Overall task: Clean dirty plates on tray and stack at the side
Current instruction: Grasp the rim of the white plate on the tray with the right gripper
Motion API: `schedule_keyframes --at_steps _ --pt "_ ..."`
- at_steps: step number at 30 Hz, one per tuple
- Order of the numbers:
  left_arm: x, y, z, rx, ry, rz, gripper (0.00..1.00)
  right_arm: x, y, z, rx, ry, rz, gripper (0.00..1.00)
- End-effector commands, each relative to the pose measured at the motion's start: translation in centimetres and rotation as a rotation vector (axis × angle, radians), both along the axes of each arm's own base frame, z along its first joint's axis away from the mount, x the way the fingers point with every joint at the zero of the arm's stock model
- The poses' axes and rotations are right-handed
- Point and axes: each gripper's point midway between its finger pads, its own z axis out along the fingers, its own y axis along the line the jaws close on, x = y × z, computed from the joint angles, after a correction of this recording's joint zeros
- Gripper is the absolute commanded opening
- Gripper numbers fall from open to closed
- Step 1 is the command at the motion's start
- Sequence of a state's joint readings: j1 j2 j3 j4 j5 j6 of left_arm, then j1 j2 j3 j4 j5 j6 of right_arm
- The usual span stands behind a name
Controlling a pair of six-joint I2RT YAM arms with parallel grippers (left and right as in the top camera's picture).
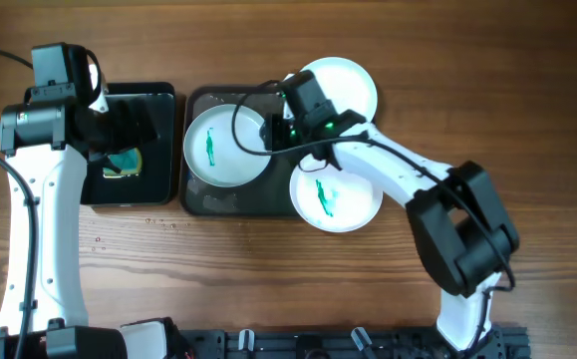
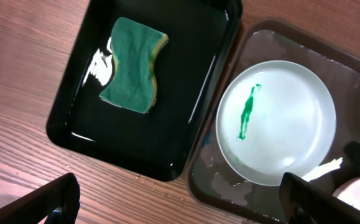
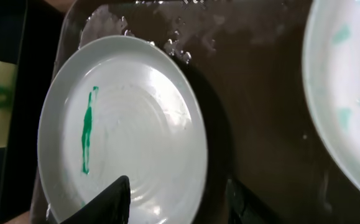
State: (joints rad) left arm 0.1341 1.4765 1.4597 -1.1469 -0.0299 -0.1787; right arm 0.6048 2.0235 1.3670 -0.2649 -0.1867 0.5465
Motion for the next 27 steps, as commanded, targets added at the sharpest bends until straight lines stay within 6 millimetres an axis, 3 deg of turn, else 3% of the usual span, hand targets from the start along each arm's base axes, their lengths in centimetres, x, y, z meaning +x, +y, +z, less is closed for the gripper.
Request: schedule_keyframes --at_steps 1,13,19,27 --pt "0.2 1.1 0.7 0.038 -0.017 0.038 1.0 0.7 0.6 -1.9 -0.051 -0.028 -0.024 0.48" --pt "0.1 1.3 0.6 0.047 -0.012 0.042 1.0 1.0 0.2 -5.4 -0.103 -0.013 -0.044 0.31" --pt "0.2 1.7 -0.6 0.064 0.022 0.049 1.0 1.0 0.2 -5.4 -0.104 -0.01 -0.043 0.04" --pt "2.6 2.1 -4.6 0.115 0.112 -0.101 0.99 0.7 0.0 -5.7 -0.114 0.003 -0.041 0.04"
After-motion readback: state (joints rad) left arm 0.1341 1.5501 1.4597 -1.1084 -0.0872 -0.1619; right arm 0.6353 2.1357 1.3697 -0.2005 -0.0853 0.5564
